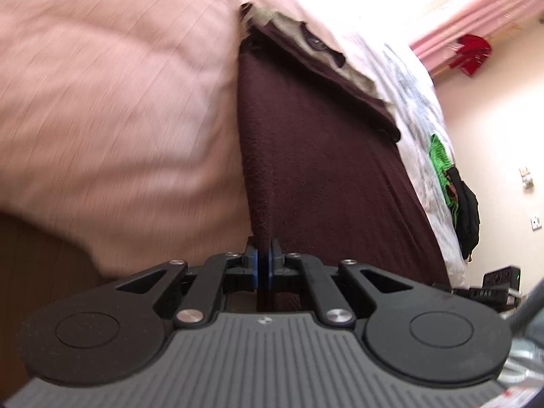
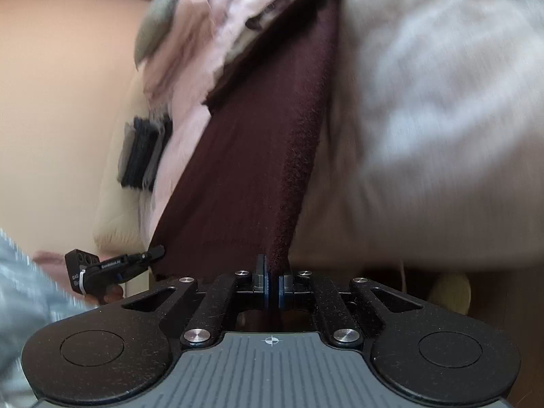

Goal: Fold large clothes
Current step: 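Grasp the maroon hem with both grippers and lift it toward the collar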

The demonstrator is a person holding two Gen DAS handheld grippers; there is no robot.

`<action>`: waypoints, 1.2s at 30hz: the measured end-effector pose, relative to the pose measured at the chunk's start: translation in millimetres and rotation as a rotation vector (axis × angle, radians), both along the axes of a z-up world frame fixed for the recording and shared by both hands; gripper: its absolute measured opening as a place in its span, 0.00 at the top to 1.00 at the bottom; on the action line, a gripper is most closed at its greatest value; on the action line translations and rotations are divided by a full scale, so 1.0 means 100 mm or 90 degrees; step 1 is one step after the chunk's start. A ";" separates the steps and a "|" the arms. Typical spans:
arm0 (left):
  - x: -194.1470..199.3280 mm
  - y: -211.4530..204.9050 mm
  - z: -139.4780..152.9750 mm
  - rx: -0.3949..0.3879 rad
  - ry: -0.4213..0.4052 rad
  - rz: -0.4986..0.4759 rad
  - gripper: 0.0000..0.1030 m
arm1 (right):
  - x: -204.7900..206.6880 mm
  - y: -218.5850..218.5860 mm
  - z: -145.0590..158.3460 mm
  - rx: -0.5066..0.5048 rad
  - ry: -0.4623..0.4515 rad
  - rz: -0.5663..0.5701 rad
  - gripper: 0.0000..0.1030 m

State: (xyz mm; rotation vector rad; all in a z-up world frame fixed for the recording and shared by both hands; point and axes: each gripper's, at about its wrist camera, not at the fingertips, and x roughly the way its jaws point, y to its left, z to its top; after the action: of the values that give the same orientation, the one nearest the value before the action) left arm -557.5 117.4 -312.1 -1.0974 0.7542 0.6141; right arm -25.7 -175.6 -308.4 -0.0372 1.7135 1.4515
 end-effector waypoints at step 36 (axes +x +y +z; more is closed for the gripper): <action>2.13 3.18 -0.53 0.095 0.033 -0.020 0.80 | 1.27 3.50 -0.09 0.069 -0.334 -0.186 0.51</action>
State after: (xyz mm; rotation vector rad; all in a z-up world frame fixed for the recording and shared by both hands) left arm -344.2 435.3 -365.4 -0.9342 0.7571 0.6639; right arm 101.3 174.3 -317.7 -0.0960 1.1596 1.1836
